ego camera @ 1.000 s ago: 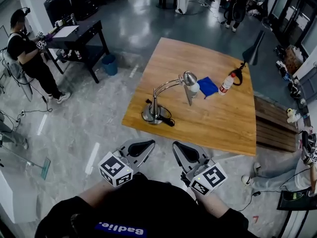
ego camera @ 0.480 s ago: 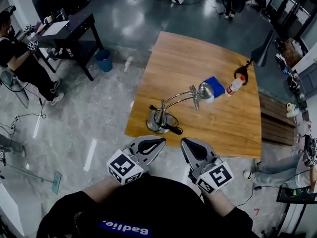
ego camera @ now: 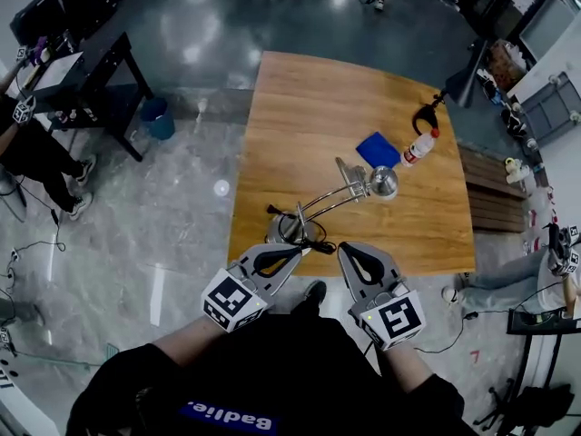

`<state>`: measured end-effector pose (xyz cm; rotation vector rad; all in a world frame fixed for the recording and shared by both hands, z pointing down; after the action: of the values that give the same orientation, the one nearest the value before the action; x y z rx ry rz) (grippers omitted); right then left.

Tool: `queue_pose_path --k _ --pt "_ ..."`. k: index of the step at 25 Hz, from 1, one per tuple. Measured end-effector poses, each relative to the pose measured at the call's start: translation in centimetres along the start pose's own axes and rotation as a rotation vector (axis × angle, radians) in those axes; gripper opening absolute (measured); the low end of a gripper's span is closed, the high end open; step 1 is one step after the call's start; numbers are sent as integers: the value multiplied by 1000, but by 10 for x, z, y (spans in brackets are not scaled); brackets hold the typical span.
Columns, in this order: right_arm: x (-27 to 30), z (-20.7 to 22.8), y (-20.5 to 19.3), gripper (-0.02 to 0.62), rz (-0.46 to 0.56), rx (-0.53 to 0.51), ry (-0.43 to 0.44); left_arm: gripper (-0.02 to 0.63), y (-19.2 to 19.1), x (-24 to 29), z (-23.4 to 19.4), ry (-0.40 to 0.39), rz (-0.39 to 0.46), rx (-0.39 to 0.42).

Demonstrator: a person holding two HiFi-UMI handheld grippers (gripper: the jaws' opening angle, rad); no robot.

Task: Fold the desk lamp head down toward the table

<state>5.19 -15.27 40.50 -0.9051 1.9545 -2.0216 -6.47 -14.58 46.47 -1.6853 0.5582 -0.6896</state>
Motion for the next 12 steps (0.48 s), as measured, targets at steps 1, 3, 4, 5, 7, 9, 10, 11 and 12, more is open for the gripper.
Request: queue_pose_path --k 1,3,4,5,7,9,10,11,12 --pt "2 4 -2 6 -21 -27 -11 9 -3 3 -5 4 -11 4" --pt "6 11 -3 6 -67 -97 -23 9 -10 9 -14 18 -37 5" --pt "8 15 -3 6 -93 -128 -28 9 -14 11 -19 26 -50 3" --pt "9 18 -2 6 -119 -155 -37 9 -18 14 -22 33 -61 3" --pt "10 25 0 6 -174 -231 -63 9 -25 20 -28 45 -86 14" --pt "9 31 2 6 -235 -368 -95 9 -33 26 -34 64 -115 26" --pt "9 34 4 6 -262 -440 -113 9 -36 28 -37 75 -129 27" --pt "10 35 5 6 -293 -513 -126 9 -39 31 -40 87 -143 28" --pt "11 37 5 6 -329 -588 -137 9 -42 34 -43 98 -156 30"
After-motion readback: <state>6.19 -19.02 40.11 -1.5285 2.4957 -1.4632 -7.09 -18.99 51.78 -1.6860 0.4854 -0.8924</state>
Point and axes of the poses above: the fingertips, and each gripper's own axes: x forward along the fingers, z to its right, y out of its top, the point moved 4 cm from there along -x, backward along the fingers, and after that the axes turned 9 degrees about y, right-handed, at the moved point
